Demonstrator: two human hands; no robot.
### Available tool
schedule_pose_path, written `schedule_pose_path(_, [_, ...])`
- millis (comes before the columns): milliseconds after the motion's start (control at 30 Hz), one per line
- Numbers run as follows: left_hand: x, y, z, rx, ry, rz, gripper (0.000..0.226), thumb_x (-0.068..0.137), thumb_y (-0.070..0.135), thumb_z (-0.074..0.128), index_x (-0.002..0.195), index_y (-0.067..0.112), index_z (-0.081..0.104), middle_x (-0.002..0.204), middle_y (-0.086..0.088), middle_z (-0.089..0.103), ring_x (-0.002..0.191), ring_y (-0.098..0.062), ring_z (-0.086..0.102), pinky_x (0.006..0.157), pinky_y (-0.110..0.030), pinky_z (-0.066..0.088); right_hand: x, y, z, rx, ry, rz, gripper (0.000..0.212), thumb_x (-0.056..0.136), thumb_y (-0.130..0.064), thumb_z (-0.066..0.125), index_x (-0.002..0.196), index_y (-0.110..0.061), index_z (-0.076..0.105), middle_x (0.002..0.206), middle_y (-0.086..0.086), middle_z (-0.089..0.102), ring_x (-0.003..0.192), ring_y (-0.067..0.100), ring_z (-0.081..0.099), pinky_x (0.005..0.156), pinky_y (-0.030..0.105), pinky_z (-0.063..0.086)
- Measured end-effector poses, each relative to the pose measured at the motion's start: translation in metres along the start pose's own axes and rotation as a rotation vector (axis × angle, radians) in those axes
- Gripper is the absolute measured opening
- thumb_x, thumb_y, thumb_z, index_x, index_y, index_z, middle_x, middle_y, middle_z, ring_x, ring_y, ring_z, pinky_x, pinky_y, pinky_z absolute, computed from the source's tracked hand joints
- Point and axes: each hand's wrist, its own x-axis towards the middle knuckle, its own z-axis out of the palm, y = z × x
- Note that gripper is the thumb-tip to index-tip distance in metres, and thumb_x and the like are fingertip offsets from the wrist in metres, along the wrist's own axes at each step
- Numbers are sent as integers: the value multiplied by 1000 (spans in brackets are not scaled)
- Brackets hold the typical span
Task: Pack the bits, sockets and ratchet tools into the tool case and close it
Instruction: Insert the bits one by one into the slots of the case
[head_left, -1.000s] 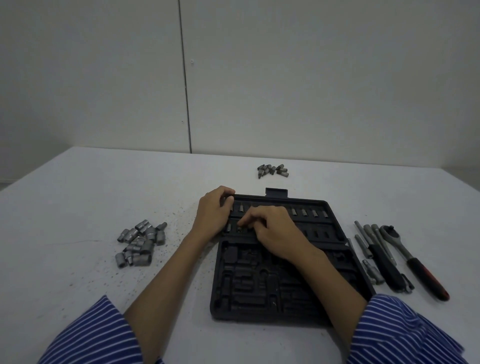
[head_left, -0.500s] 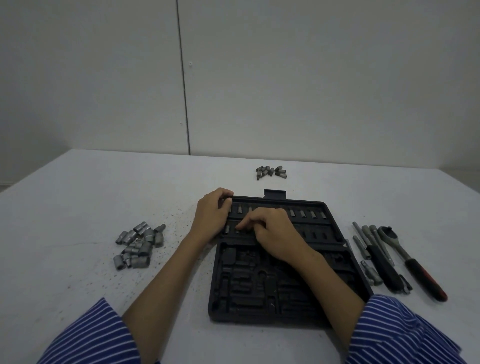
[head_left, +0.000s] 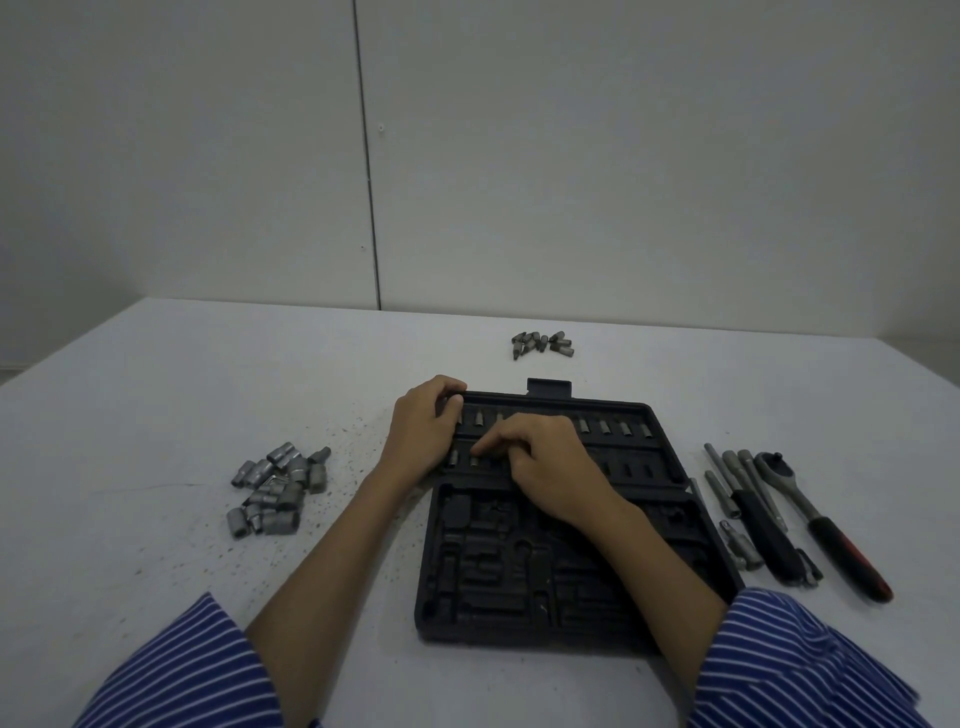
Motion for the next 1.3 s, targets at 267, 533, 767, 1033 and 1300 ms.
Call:
schedule_pose_path(267, [0, -1, 0, -1, -8, -2, 21, 94, 9, 49, 110, 7, 63, 111, -7, 65, 104, -17, 57, 88, -21, 41, 0, 0, 0, 3, -10, 7, 44, 82, 7, 40, 92, -19, 75, 98, 1, 71, 91, 13, 64, 86, 34, 53])
schedule_pose_path(533, [2, 2, -1, 2, -31, 0, 21, 93, 10, 51, 110, 5, 62, 111, -8, 64, 104, -19, 58, 87, -21, 41, 2, -3, -2, -16, -22, 21, 39, 84, 2, 44, 92, -19, 75, 99, -2, 72, 82, 13, 65, 78, 37, 55])
schedule_pose_path(767, [13, 6, -2, 107, -102, 3, 23, 93, 17, 51, 111, 8, 61, 112, -8, 64, 102, -19, 58, 86, -25, 43, 7, -7, -9, -97, 17, 80, 33, 86, -7, 47, 94, -25, 73, 97, -8, 70, 78, 6, 58, 78, 34, 53])
schedule_pose_path(1033, [28, 15, 11, 227, -198, 33, 19, 92, 20, 49, 101, 11, 64, 103, -5, 67, 98, -22, 58, 88, -41, 47, 21, -1, -26, -257, 71, 149, 30, 87, -12, 47, 103, -21, 70, 104, -4, 68, 96, 15, 60, 79, 32, 50])
schedule_pose_path(1300, [47, 22, 29, 281, -236, 26, 22, 92, 19, 48, 105, 8, 62, 110, -10, 64, 104, -26, 56, 90, -41, 45, 41, 21, -28, -521, 117, 179, 33, 93, -21, 46, 125, -15, 55, 125, 6, 57, 116, 25, 46, 89, 35, 41])
